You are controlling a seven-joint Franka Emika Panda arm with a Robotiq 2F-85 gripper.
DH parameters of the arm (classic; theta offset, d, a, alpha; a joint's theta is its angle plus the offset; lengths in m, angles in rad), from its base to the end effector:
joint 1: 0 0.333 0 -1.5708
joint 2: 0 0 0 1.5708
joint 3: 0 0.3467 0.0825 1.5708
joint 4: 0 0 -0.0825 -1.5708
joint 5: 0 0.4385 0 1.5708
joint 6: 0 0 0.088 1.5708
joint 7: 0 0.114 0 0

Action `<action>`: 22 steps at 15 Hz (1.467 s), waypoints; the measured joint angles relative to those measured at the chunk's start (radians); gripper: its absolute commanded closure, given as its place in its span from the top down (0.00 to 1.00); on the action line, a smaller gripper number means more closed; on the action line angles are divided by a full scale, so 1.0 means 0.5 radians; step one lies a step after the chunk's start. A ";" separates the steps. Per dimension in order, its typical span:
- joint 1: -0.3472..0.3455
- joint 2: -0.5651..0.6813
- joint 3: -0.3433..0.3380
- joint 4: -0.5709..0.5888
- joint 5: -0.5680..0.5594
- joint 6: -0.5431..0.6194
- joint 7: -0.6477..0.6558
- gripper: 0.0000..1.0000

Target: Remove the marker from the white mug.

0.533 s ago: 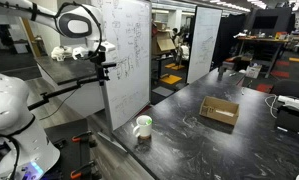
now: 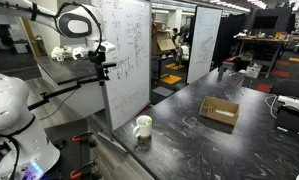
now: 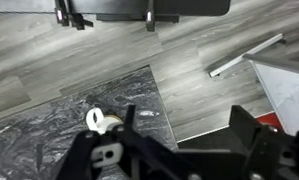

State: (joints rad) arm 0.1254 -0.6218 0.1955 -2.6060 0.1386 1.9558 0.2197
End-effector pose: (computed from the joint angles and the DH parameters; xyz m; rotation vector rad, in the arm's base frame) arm 0.3640 0.1300 0.4411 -3.1359 -0.0139 0.0575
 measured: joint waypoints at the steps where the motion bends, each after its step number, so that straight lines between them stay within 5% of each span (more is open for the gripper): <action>1: -0.003 0.001 -0.002 0.000 0.000 0.002 0.000 1.00; 6: -0.120 0.110 -0.018 -0.005 -0.001 0.372 0.133 1.00; 13: -0.298 0.601 -0.020 -0.006 -0.044 0.924 0.415 1.00; 22: -0.392 1.197 -0.176 0.214 -0.209 1.144 0.684 0.94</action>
State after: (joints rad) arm -0.0706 -0.0232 0.1076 -2.4989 0.0339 2.5277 0.5617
